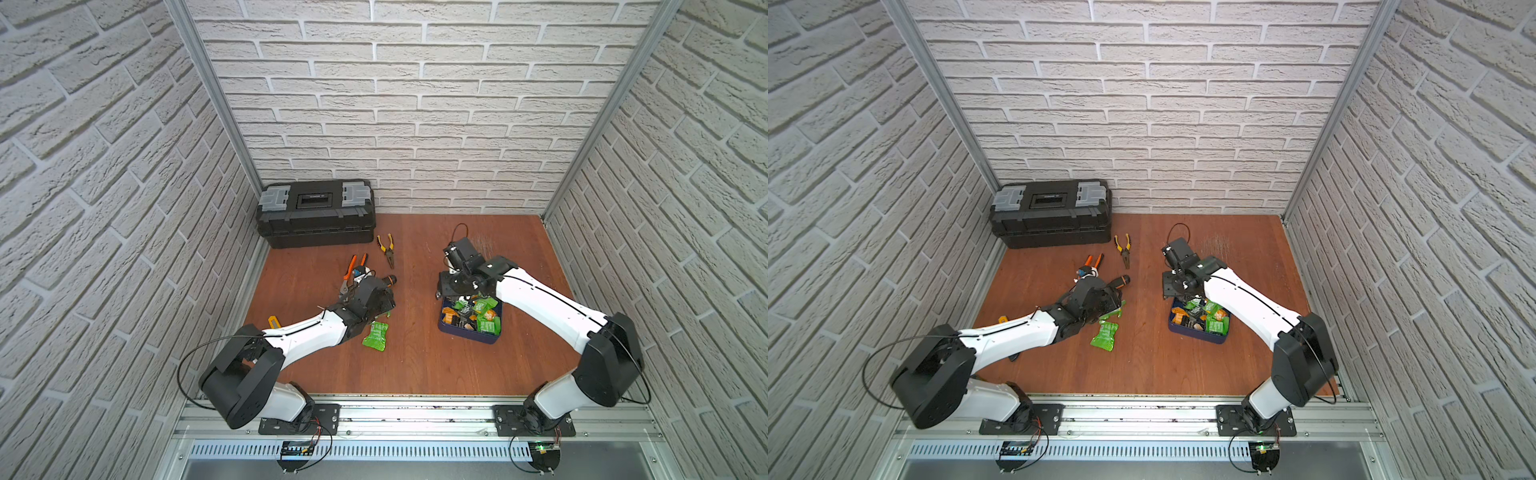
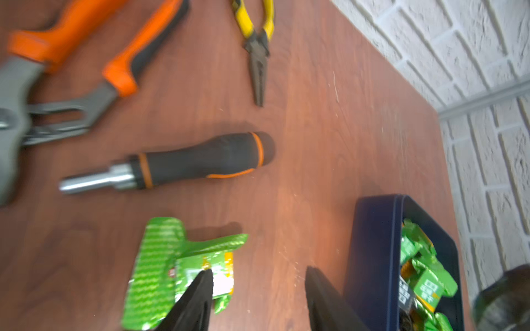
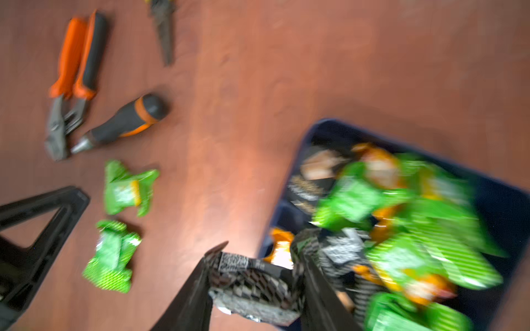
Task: Take the cookies out of the storage box
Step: Pick up the cookie from the storage box, then place the cookie at the center of the board.
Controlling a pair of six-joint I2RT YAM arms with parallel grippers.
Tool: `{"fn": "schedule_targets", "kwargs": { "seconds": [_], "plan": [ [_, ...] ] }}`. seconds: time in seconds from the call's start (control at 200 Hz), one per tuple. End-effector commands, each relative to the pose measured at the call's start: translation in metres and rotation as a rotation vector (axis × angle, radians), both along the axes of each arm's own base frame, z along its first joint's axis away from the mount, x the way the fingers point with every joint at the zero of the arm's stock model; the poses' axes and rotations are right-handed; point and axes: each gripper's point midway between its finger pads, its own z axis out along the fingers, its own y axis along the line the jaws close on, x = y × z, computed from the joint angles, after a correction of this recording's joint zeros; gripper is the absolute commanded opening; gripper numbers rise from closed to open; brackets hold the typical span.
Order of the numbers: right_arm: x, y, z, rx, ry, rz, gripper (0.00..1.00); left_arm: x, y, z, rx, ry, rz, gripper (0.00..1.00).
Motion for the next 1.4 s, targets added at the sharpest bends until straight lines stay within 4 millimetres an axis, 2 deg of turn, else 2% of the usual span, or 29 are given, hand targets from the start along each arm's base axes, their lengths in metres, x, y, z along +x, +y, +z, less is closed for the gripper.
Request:
{"fn": "schedule_targets", "kwargs": {
  "seconds": [0.0, 0.085, 0.17, 0.205, 0.235, 0.375, 0.42, 0.48, 0.56, 0.64, 0.755, 0.795, 0.81, 0.84, 0.895, 0.97, 1.115, 1.22, 1.27, 1.355, 1.395],
  "plan": [
    [-0.008, 0.049, -0.019, 0.08, 0.107, 0.077, 0.25, 0.003, 0.036, 0.019, 0.002, -0.081, 0.173, 0.56],
    [-0.003, 0.072, -0.034, 0.065, 0.151, 0.111, 0.25, -0.007, 0.055, 0.019, 0.025, -0.081, 0.225, 0.56],
    [0.003, 0.085, -0.053, 0.033, 0.192, 0.12, 0.24, -0.015, 0.065, 0.015, 0.046, -0.058, 0.23, 0.55],
    [0.005, 0.088, -0.056, 0.028, 0.204, 0.119, 0.24, -0.019, 0.067, 0.013, 0.052, -0.045, 0.226, 0.55],
    [0.006, 0.089, -0.072, 0.003, 0.235, 0.114, 0.24, -0.021, 0.068, 0.011, 0.054, -0.037, 0.22, 0.55],
    [0.014, 0.094, -0.093, -0.052, 0.256, 0.107, 0.25, -0.029, 0.07, 0.006, 0.044, -0.02, 0.207, 0.56],
    [0.016, 0.096, -0.096, -0.059, 0.255, 0.109, 0.27, -0.03, 0.071, 0.006, 0.041, -0.019, 0.207, 0.55],
    [0.017, 0.098, -0.098, -0.061, 0.257, 0.111, 0.36, -0.031, 0.071, 0.006, 0.04, -0.02, 0.207, 0.55],
    [0.017, 0.101, -0.093, -0.05, 0.244, 0.117, 0.5, -0.03, 0.07, 0.008, 0.041, -0.024, 0.203, 0.56],
    [0.018, 0.103, -0.077, -0.017, 0.205, 0.119, 0.6, -0.027, 0.067, 0.012, 0.044, -0.032, 0.192, 0.56],
    [0.02, 0.097, -0.046, 0.02, 0.152, 0.116, 0.68, -0.019, 0.057, 0.02, 0.052, -0.047, 0.153, 0.56],
    [0.02, 0.092, -0.044, 0.02, 0.151, 0.109, 0.7, -0.016, 0.051, 0.022, 0.053, -0.048, 0.131, 0.56],
    [0.02, 0.09, -0.031, 0.037, 0.129, 0.108, 0.7, -0.015, 0.047, 0.022, 0.05, -0.045, 0.114, 0.56],
    [0.02, 0.086, -0.025, 0.046, 0.125, 0.102, 0.7, -0.013, 0.042, 0.025, 0.052, -0.048, 0.097, 0.56],
    [0.018, 0.073, -0.016, 0.048, 0.111, 0.087, 0.7, -0.008, 0.031, 0.031, 0.057, -0.059, 0.058, 0.56],
    [0.017, 0.042, -0.004, 0.038, 0.082, 0.035, 0.68, -0.001, 0.012, 0.039, 0.074, -0.081, -0.016, 0.57],
    [0.008, -0.05, 0.006, 0.013, 0.052, -0.138, 0.68, 0.007, -0.037, 0.042, 0.116, -0.069, -0.215, 0.61],
    [-0.011, -0.125, -0.004, -0.057, 0.066, -0.282, 0.67, 0.009, -0.071, 0.039, 0.141, -0.061, -0.327, 0.62],
    [-0.021, -0.153, -0.011, -0.093, 0.077, -0.351, 0.66, 0.01, -0.084, 0.039, 0.142, -0.059, -0.364, 0.62],
    [-0.037, -0.184, -0.024, -0.12, 0.112, -0.441, 0.66, 0.012, -0.097, 0.036, 0.137, -0.051, -0.394, 0.62],
    [-0.043, -0.192, -0.031, -0.116, 0.122, -0.469, 0.65, 0.013, -0.1, 0.034, 0.133, -0.045, -0.401, 0.62]
  ]
}}
